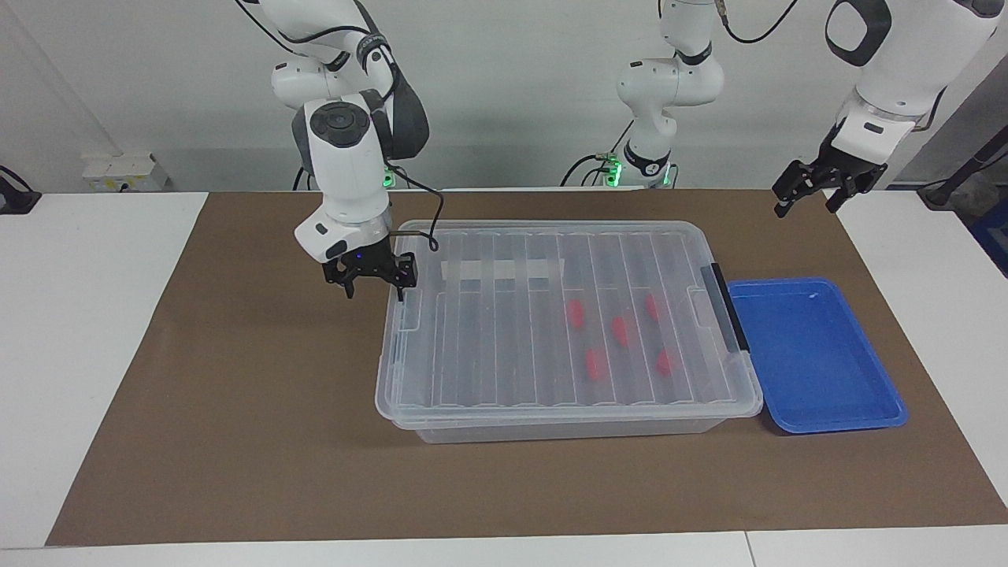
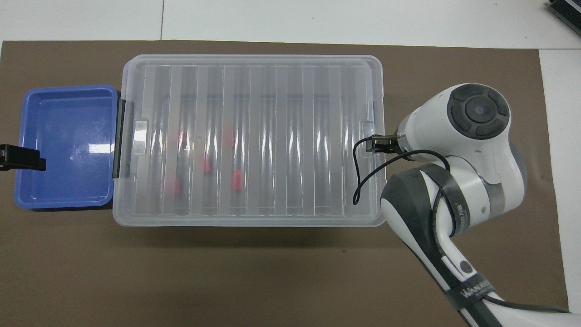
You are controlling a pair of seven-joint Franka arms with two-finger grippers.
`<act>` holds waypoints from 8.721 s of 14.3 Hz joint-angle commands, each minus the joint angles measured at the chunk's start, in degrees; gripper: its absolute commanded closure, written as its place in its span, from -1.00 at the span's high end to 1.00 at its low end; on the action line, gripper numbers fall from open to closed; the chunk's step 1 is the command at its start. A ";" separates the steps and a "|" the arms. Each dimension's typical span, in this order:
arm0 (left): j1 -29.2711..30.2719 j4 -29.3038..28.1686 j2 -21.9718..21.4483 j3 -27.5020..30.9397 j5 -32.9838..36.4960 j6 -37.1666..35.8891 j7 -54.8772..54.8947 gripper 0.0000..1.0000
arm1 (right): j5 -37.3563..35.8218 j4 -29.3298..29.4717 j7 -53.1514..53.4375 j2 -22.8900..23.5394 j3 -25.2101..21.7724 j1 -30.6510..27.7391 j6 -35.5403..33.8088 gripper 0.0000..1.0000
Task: Place red block in blue tray from box
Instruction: 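Slide the clear lid away from the blue tray with the right gripper, then reach the left gripper into the box to a red block, then grasp the red block with the left gripper and lift it, then carry the red block with the left gripper over the blue tray, then lower the red block into the blue tray and open the left gripper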
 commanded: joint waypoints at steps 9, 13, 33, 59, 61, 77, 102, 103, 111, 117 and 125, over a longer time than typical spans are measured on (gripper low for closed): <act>0.11 0.16 -0.60 0.18 -0.57 -1.07 -0.01 1.00 | -1.07 -2.28 -24.13 -2.06 0.28 -9.91 -4.02 1.00; 0.11 0.16 -0.60 0.18 -0.57 -0.98 -0.01 1.00 | -1.07 -2.28 -32.57 -2.06 0.19 -13.16 -3.94 1.00; -3.74 0.17 -0.34 -3.32 -0.40 1.81 -16.19 1.00 | -0.89 -1.58 -46.59 -2.41 0.28 -19.41 -3.76 1.00; -19.84 -15.04 22.87 -5.27 8.66 43.23 -44.31 1.00 | 3.51 17.40 -7.80 -6.90 1.16 -14.13 -26.42 1.00; -19.93 -15.65 22.78 -5.27 8.66 43.23 -44.22 1.00 | 3.50 18.02 -7.81 -6.81 1.07 -13.79 -28.37 1.00; -22.21 -16.98 22.17 -5.27 8.74 41.38 -43.52 0.52 | 4.47 15.74 -10.09 -7.77 0.89 -14.40 -29.25 1.00; 4.22 12.13 18.04 -4.13 3.56 2.42 7.51 -0.92 | 5.61 15.65 -10.27 -7.77 0.81 -14.40 -28.64 1.00; 6.16 9.85 17.34 -4.13 3.56 5.58 10.16 -0.92 | 5.61 15.65 -10.18 -7.77 0.81 -14.40 -28.29 1.00; 9.78 -10.73 18.98 -4.13 3.38 38.46 11.86 -0.85 | 5.61 15.56 -10.35 -7.69 0.81 -14.40 -26.36 1.00; 9.43 -14.95 22.25 -4.22 3.12 44.97 11.42 -0.83 | 5.53 13.46 -10.70 -7.16 0.72 -15.89 -19.95 0.99; 9.34 -19.69 23.40 -4.22 3.03 52.44 11.41 -0.78 | 5.35 9.07 -15.72 -2.41 0.72 -21.60 -6.16 0.59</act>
